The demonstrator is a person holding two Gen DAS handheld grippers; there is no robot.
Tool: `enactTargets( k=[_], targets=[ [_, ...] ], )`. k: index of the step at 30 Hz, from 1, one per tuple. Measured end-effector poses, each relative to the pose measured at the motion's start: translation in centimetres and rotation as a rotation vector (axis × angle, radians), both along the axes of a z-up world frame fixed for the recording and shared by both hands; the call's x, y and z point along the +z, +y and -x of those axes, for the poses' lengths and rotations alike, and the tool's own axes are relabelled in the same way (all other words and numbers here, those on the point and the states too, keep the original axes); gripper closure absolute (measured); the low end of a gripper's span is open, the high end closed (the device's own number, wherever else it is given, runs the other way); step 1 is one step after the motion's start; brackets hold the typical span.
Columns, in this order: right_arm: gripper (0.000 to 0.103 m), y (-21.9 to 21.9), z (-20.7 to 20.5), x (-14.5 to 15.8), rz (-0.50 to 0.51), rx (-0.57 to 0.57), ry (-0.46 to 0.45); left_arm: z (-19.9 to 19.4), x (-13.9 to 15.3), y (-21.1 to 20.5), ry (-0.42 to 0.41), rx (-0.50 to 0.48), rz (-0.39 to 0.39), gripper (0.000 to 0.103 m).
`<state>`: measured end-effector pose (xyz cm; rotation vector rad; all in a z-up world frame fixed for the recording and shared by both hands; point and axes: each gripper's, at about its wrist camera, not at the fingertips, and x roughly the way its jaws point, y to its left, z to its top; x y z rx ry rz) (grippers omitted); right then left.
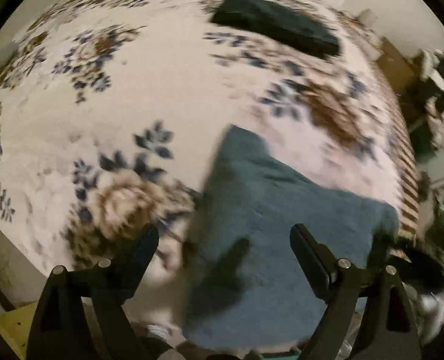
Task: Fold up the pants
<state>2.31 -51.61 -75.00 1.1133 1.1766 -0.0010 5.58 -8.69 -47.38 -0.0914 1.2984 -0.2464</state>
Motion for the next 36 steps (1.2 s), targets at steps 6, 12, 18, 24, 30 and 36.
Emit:
enactTargets(
  k=[6,12,18,24,30,36],
  targets=[
    [0.092,0.4,1.8,4.4,0.142,-0.056,-0.016,-4.5,-2.5,-0.9,0.05,0.024,0.065,0.014],
    [0.092,-3.3,6.3,3.5,0.14,-0.182,0.053,-7.9,-7.7,-5.4,0.185,-0.024,0.106,0.014],
    [0.091,-4.9,5.9,1.6,0.167,-0.18,0.099,-9.5,-11.1,-5.2,0.25,0.028,0.141,0.009],
    [0.08,-5.8,4.9,-1.3,0.127,-0.152,0.151,-7.6,-7.8,-3.6,0.205,-0.003,0.131,0.009],
    [0.021,-5.5,10.5,0.8,0.035,-0.234,0.129,-1.7,-5.7,-0.8,0.212,-0.011,0.179,0.009],
    [0.017,0.1,17.1,-0.2,-0.124,-0.31,0.167,2.6,-8.8,-1.9,0.311,-0.043,0.191,0.009]
  ],
)
